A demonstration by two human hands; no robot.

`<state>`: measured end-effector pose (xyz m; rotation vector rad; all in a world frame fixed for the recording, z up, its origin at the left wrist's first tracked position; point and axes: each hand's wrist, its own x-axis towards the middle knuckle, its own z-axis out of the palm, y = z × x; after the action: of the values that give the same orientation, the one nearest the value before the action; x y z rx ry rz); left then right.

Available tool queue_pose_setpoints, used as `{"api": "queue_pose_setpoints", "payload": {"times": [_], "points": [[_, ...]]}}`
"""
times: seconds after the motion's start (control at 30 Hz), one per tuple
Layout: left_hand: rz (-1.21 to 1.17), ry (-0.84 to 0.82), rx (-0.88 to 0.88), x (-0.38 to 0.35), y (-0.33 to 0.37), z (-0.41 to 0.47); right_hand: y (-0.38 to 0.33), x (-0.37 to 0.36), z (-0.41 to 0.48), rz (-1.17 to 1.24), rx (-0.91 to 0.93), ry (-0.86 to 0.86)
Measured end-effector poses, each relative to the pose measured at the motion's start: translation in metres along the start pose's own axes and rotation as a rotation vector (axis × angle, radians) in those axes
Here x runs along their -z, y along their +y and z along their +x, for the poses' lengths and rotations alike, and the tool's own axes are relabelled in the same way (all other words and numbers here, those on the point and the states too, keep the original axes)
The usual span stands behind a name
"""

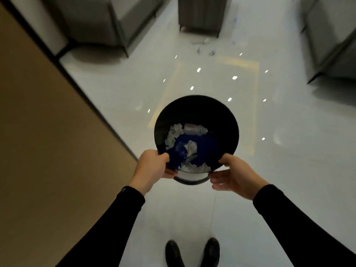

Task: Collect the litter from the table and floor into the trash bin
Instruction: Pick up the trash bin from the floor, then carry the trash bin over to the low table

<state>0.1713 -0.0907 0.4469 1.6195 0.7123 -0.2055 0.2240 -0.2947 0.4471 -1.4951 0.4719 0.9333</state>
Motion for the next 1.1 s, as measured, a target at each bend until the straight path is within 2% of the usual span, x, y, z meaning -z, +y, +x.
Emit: {"api": "queue_pose_setpoints", "payload": {"times": [0.1, 0.2, 0.27, 0.4, 0.53, 0.77, 0.9, 1.1], "points": [[0.095, -0.116, -0.071, -0.021, 0.061, -0.029, -0.031, 0.033, -0.055, -0.045, 0.091, 0.045], [0.186, -0.193, -0.159, -0.037, 0.113, -0.050, -0.058, 0.068, -0.104, 0.043, 0.165, 0.116], [0.143, -0.124, -0.246, -0.041, 0.141, -0.059, -0.073, 0.091, -0.129, 0.115, 0.186, 0.176], [-0.130, -0.008, -0.395, -0.042, 0.182, -0.071, -0.094, 0.133, -0.166, 0.202, 0.213, 0.249], [-0.169, 0.047, -0.488, -0.037, 0.200, -0.074, -0.098, 0.163, -0.185, 0.239, 0.286, 0.333], [-0.151, 0.092, -0.534, -0.037, 0.207, -0.066, -0.092, 0.197, -0.194, 0.334, 0.357, 0.412], [-0.118, 0.107, -0.570, -0.042, 0.211, -0.064, -0.100, 0.210, -0.193, 0.374, 0.341, 0.417], [-0.107, 0.102, -0.557, -0.060, 0.214, -0.057, -0.105, 0.225, -0.176, 0.311, 0.309, 0.389]]}}
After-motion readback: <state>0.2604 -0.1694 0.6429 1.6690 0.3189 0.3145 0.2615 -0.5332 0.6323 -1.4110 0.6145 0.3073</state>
